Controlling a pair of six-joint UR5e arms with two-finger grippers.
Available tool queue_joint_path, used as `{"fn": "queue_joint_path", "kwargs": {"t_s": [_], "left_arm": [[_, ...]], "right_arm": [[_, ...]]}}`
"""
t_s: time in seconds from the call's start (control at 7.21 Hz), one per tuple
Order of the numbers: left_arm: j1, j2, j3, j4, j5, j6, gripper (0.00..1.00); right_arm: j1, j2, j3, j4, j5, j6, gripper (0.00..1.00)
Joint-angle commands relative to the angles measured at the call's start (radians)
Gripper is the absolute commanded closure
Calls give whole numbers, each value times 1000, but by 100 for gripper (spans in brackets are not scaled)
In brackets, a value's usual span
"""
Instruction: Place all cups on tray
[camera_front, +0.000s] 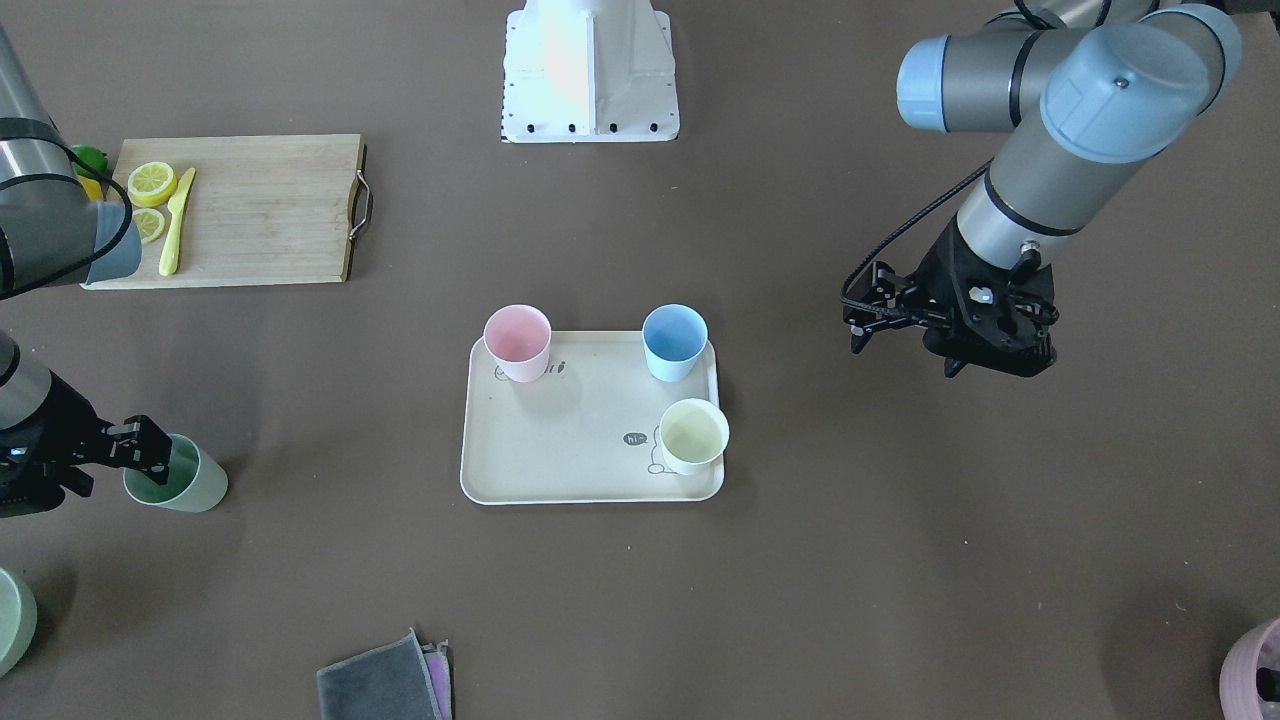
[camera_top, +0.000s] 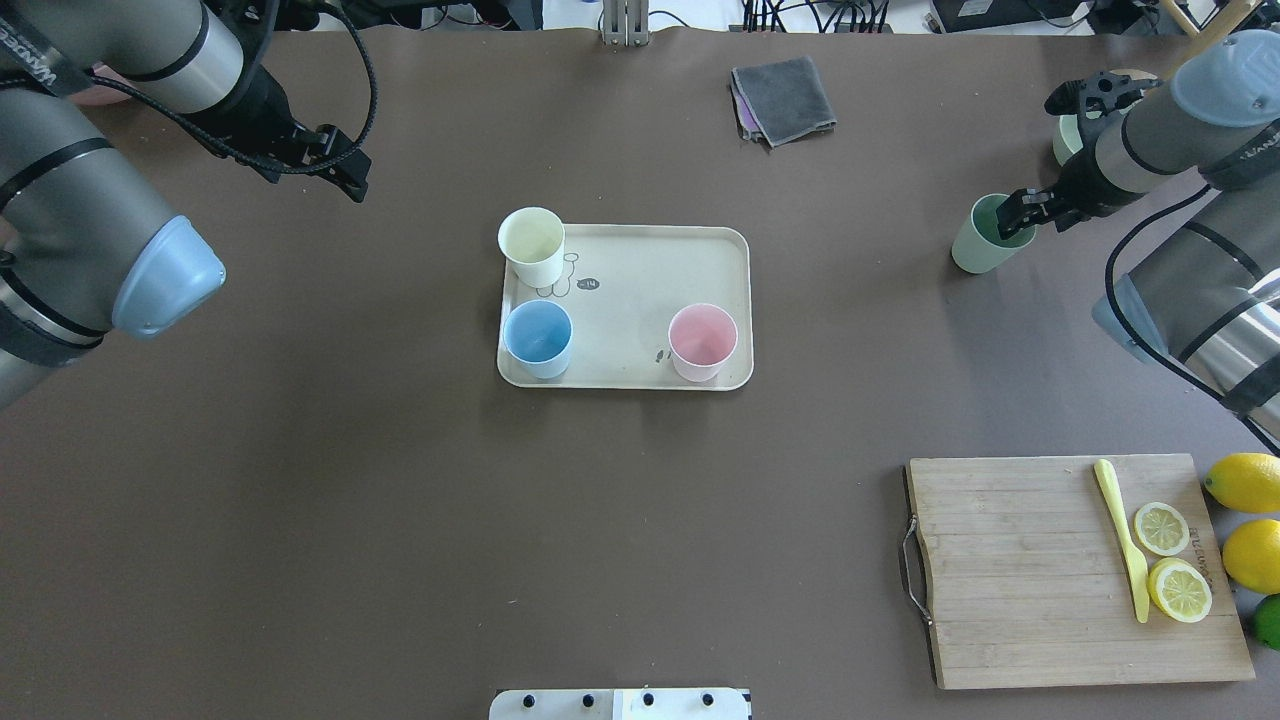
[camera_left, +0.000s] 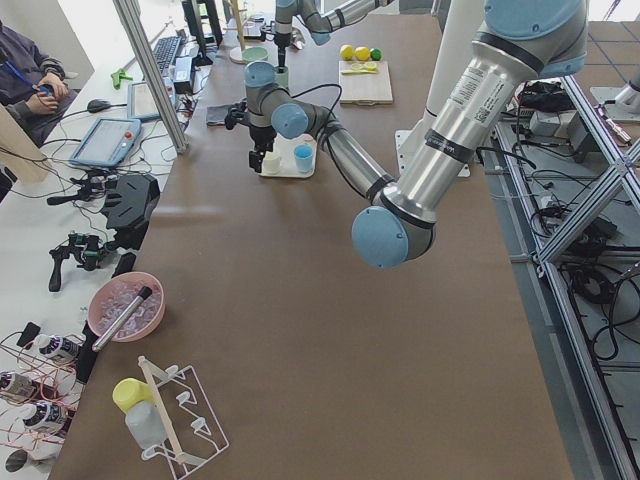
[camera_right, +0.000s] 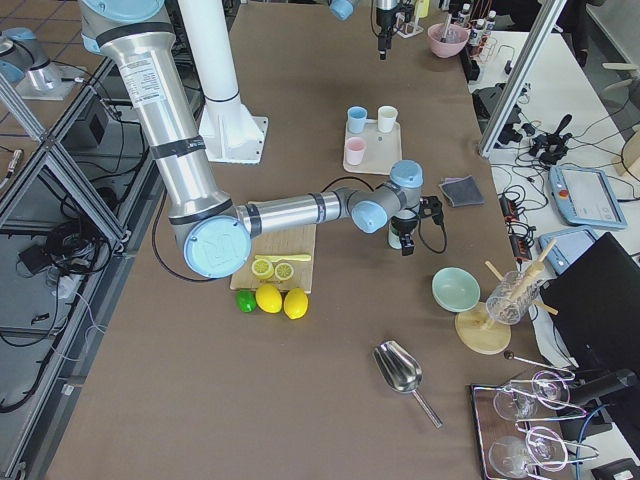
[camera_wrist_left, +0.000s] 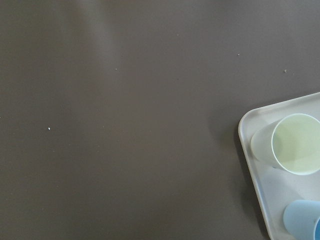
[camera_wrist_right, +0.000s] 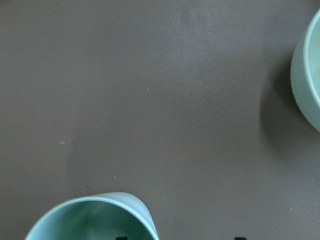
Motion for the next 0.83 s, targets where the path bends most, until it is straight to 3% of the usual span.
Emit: {"fn": "queue_joint_path", "kwargs": {"t_s": [0.0, 0.42, 0.69], "left_arm": [[1, 1, 0, 0, 2, 1, 2], [1, 1, 3, 0, 4, 1, 2], [-2, 2, 5, 0, 5, 2, 2]], "right_arm": [[-38, 0, 4, 5, -15, 28, 100], [-39, 28, 59, -8, -4, 55, 100], [-85, 149, 67, -89, -9, 225, 100]]}}
